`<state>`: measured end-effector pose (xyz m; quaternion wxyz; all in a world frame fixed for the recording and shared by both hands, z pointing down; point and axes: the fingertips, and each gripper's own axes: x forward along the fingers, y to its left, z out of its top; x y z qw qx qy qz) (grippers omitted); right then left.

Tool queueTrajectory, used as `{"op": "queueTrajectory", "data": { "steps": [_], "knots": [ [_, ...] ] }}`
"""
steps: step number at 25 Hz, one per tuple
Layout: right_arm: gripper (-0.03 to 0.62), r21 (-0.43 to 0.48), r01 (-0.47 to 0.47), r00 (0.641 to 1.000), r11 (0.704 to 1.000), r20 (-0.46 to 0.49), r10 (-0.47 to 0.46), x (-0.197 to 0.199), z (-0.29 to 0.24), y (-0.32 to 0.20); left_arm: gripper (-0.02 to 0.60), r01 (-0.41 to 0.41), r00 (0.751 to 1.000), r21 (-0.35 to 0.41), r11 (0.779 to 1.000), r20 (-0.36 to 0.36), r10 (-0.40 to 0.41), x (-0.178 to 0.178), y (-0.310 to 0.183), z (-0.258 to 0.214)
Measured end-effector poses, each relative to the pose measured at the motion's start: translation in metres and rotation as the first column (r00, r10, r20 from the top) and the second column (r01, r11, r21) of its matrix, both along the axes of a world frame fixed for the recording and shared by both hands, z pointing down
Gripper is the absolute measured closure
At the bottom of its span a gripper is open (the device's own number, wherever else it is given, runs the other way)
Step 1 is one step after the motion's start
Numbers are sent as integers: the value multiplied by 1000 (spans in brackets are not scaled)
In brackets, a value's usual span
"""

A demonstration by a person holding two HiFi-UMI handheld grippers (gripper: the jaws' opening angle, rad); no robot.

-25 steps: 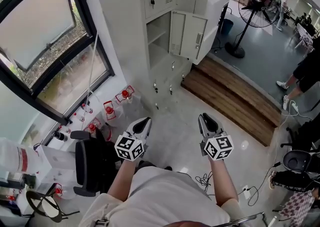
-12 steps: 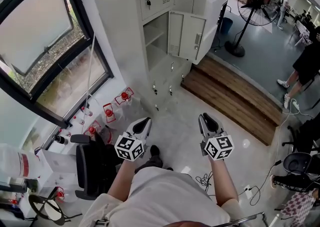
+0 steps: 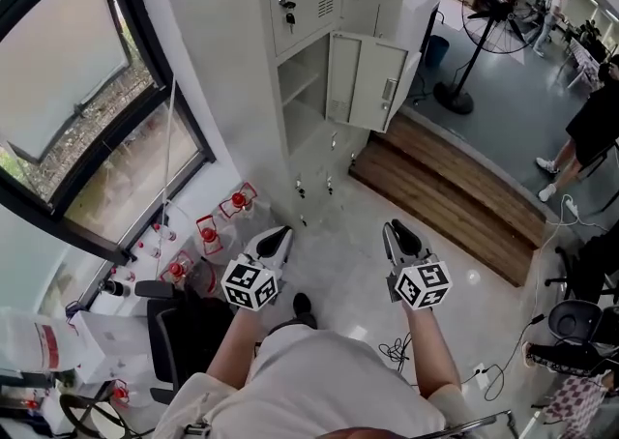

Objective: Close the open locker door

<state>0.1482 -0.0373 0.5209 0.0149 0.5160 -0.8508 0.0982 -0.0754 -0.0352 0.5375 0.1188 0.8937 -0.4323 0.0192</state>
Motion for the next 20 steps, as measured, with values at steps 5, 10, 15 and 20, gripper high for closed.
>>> {"op": "queueTrajectory", "data": {
  "steps": [5, 10, 15, 20],
  "knots": [
    [534, -12, 12, 1000, 1000, -5, -12, -24, 1, -43, 566, 1, 1000, -9, 1000, 4, -1, -23, -40, 2],
    [534, -24, 22, 1000, 999, -9, -22, -50, 6, -81, 566, 0, 1000, -21, 1000, 4, 0, -44, -72, 6],
    [534, -22, 32, 999, 999, -14, -32, -75, 4, -107, 566, -2, 1000, -29, 1000, 7, 3, -67, -94, 9],
    [534, -38, 26, 999, 999, -30, -27, -79, 8, -119, 566, 1, 1000, -32, 999, -7, -1, -74, -111, 10]
  ]
}}
